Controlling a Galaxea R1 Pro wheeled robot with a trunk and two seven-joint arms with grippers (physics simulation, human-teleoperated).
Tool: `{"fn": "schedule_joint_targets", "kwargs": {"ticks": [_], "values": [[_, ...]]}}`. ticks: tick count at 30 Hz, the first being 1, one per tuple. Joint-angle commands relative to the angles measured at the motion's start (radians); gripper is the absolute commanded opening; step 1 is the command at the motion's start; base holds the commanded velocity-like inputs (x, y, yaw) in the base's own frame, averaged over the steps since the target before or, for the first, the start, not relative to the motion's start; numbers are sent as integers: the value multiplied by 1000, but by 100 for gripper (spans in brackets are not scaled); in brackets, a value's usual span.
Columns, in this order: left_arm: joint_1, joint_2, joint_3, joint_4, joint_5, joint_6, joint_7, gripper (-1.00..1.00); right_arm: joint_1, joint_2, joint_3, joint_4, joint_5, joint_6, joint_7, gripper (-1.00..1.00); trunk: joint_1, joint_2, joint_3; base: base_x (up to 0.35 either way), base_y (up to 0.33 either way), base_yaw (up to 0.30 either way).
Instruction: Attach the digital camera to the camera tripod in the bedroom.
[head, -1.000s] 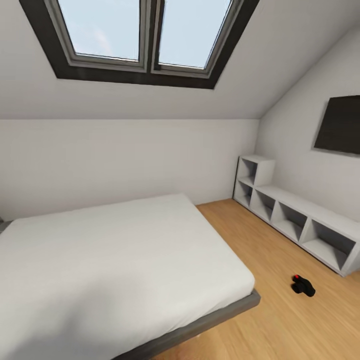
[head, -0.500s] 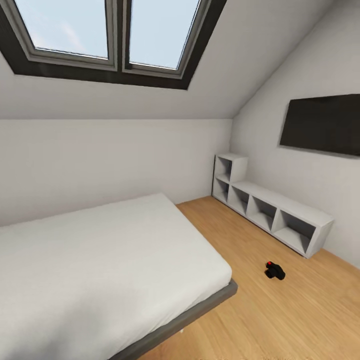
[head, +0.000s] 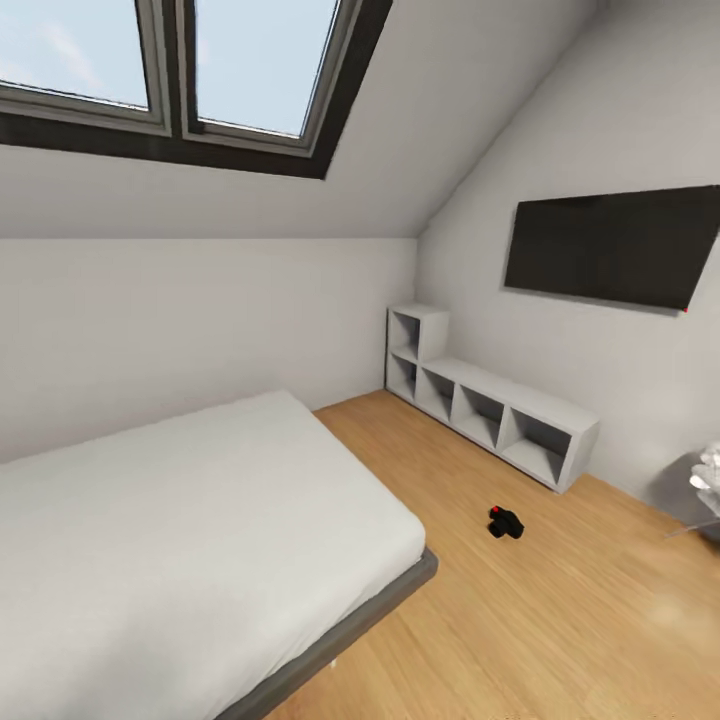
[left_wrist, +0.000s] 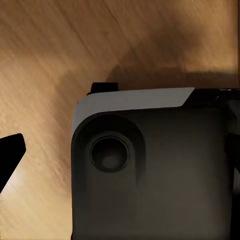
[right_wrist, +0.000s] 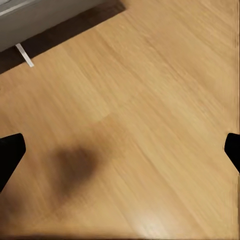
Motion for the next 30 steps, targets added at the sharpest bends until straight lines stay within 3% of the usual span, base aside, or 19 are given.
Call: {"fn": "schedule_joint_targets", "kwargs": {"ticks": [1,30], "values": [[0,0,0,-1,1,-2,0,100,0,0,0,0,0,-2,-2,100,0,0,-1,0,0,-280],[0,-1,-2,-1,1,-2,0,100,0,0,0,0,0,-2,-2,100,0,0,-1,0,0,-280]]}}
